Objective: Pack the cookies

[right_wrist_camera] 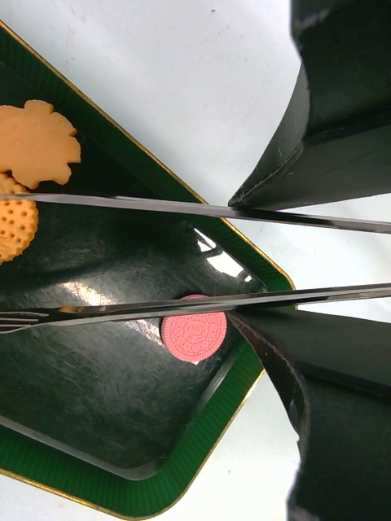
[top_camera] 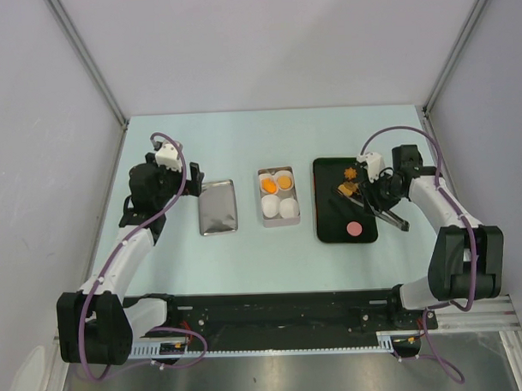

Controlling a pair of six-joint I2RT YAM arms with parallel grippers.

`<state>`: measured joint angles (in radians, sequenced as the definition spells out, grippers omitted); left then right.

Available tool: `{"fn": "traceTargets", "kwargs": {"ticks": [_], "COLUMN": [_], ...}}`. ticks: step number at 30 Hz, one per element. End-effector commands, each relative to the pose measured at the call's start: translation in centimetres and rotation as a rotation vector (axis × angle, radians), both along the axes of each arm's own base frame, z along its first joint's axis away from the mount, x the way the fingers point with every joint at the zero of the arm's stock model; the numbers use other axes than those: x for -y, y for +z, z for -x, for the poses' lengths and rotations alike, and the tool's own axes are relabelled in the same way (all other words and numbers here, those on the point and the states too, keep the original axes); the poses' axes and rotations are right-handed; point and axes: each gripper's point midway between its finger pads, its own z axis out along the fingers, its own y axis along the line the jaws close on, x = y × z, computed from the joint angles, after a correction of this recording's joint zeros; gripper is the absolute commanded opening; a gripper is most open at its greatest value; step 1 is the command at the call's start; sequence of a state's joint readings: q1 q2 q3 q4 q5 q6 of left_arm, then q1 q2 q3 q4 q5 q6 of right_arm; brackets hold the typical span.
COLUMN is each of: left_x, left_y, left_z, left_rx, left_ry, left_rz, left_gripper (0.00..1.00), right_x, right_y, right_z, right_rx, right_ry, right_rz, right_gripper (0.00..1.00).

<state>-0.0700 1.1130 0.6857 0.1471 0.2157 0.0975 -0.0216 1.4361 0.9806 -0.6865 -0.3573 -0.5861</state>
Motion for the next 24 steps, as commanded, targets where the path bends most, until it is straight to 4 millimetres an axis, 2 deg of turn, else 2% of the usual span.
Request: {"fn": "traceTargets", "kwargs": {"ticks": [1, 14, 24], "left_x": [0.4, 0.6, 0.5], "left_y": [1.0, 1.2, 1.5], "left_z": [-0.2, -0.1, 0.2], "left_rx": [0.045, 0.047, 0.056], "left_ry": [-0.022, -0.027, -0.027], "left_rz": [-0.003, 0.002, 0.002], "left_gripper": [1.0, 1.0, 1.0], "right_x": [-0.5, 0.7, 1.7], "right_y": [2.6, 3.5, 3.3], "right_z": [-0.7, 1.5, 2.0], "right_rx": [0.063, 0.033, 0.008], "right_ry": [0.031, 0.005, -0.021], "right_rz": [-0.013, 0.05, 0.069], "right_gripper": [0.52, 0.51, 0.51]}}
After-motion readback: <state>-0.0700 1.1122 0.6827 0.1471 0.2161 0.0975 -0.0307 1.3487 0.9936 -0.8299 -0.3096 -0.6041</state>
